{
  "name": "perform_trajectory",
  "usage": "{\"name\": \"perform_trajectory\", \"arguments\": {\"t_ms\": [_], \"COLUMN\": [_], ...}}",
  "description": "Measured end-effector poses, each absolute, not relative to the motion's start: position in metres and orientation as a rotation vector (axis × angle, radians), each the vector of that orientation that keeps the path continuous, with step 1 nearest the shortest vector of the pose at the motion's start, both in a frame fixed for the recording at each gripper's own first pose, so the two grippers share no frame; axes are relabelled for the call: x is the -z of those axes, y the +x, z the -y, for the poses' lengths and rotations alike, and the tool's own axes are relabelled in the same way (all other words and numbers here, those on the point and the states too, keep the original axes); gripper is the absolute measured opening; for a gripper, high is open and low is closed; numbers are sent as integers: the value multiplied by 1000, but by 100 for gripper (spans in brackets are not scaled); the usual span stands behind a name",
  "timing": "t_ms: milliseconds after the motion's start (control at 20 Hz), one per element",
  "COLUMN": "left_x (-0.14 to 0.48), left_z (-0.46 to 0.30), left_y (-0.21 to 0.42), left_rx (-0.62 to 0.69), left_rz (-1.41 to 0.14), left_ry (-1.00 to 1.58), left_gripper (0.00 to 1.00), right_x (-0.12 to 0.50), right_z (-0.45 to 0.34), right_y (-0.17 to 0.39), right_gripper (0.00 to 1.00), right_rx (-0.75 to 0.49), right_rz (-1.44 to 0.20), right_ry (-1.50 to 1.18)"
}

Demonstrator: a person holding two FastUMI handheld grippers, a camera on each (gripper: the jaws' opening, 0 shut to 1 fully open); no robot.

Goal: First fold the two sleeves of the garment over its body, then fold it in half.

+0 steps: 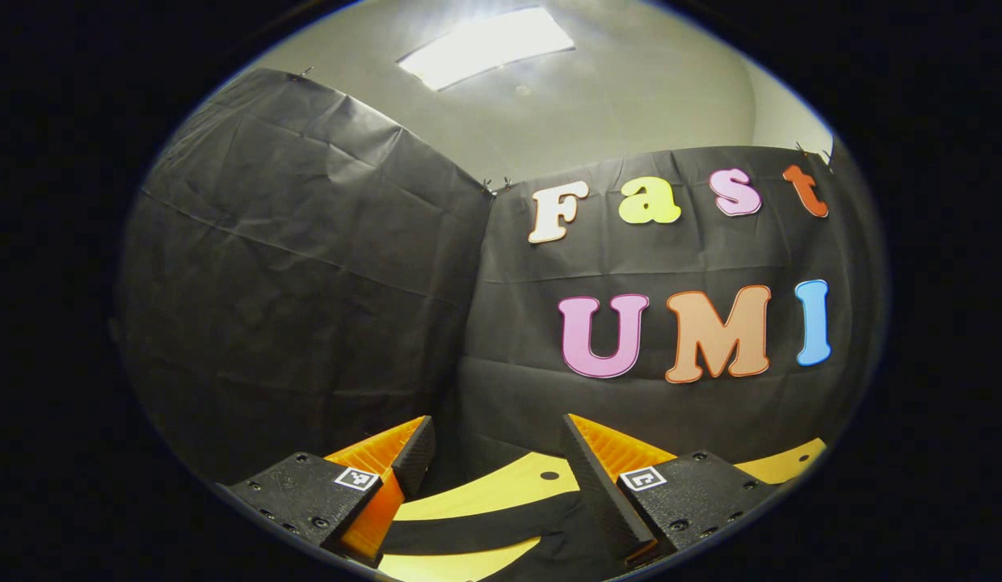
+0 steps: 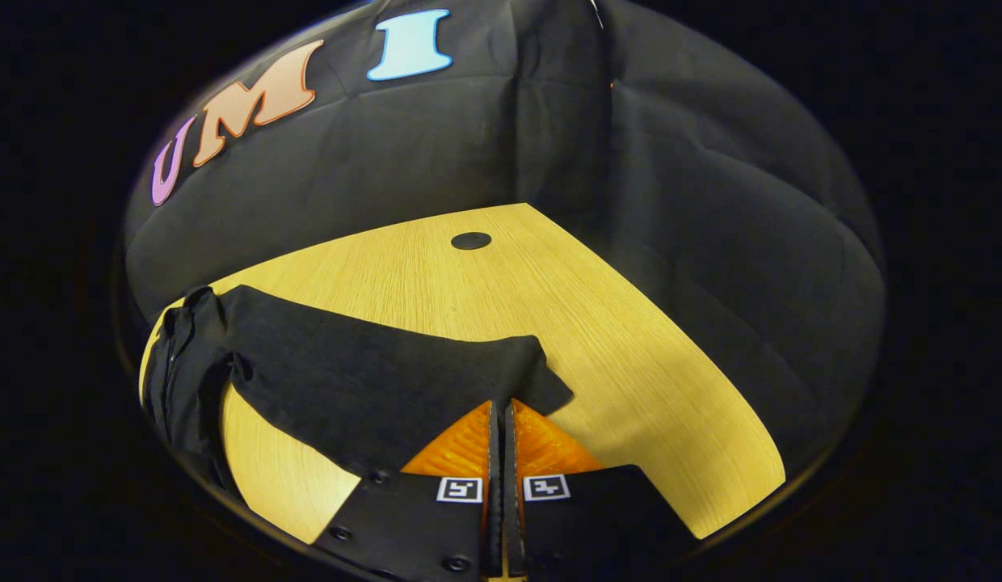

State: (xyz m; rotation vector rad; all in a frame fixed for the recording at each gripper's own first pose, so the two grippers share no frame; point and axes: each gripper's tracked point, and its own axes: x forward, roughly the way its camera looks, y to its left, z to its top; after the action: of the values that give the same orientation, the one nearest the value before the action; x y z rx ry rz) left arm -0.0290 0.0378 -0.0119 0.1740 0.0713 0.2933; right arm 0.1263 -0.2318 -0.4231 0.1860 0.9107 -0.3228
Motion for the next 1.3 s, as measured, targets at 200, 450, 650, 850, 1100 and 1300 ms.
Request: {"name": "perform_trajectory", "arguments": {"t_ms": [200, 450, 650, 850, 1100, 1300], "left_x": [18, 32, 41, 55, 58, 51], "left_z": [-25, -32, -63, -112, -182, -224], "left_y": [-22, -10, 3, 15, 15, 5], "left_rx": [-250, -212, -182, -189, -255, -306], "left_rz": [-74, -97, -107, -137, -160, -167], "left_ry": [138, 116, 90, 51, 86, 127], "left_gripper": [90, 91, 91, 92, 92, 91], "right_x": [403, 337, 270, 249, 266, 299], "right_z": [225, 171, 57, -93, -262, -359], "right_y": [138, 186, 250, 298, 313, 311], "right_gripper": [4, 4, 4, 2, 4, 4], "right_rx": [329, 240, 97, -62, -240, -353], "right_rz": [-867, -758, -656, -619, -653, -698], "right_ry": [225, 146, 87, 52, 2, -64]}}
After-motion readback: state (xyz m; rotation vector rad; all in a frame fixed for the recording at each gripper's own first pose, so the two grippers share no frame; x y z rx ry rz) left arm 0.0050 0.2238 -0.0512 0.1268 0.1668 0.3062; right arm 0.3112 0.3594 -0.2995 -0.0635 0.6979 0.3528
